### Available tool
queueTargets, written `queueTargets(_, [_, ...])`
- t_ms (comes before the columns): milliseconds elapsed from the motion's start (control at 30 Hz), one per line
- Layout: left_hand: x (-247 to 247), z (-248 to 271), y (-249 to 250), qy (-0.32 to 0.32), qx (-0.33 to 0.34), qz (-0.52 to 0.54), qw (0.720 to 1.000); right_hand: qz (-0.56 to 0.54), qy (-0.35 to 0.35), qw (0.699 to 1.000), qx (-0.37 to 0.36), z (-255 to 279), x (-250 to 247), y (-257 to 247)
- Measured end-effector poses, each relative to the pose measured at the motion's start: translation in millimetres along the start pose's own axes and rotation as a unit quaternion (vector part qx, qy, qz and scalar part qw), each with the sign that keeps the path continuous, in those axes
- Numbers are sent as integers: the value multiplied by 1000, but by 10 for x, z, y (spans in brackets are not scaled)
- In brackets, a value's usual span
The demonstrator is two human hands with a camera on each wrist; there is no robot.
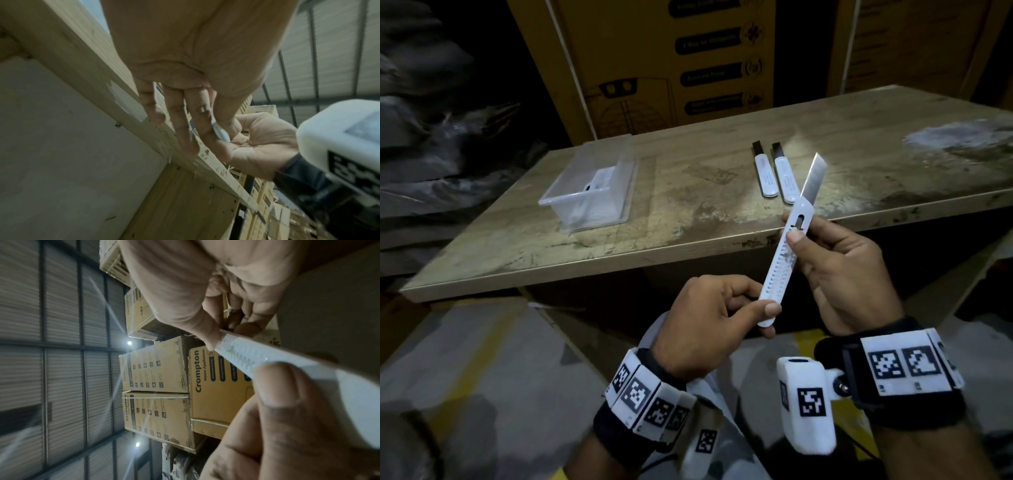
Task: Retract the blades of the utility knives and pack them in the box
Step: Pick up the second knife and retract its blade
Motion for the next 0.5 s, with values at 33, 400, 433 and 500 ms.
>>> queueTargets(33, [-2, -2, 1, 1, -1, 2, 1000, 3, 2, 1000, -2, 0, 5, -1])
queueTargets(400, [-70, 8, 84, -77, 7, 42, 996, 45, 17, 999, -2, 6, -52, -34])
queueTargets(433, [-72, 7, 68, -71, 5, 41, 997, 41, 11, 999, 2, 9, -46, -36])
queueTargets(500, [-59, 15, 37, -58, -5, 42, 997, 34, -2, 999, 5, 18, -26, -38])
Point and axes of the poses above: each hand's wrist, its own z-axis away from the middle knuckle, its own x-axis out of the palm, y = z × x, the point moved 3 cm from there along -z, towards the middle knuckle, and after that the axes turned 10 degrees about y, right-handed, at the moved point
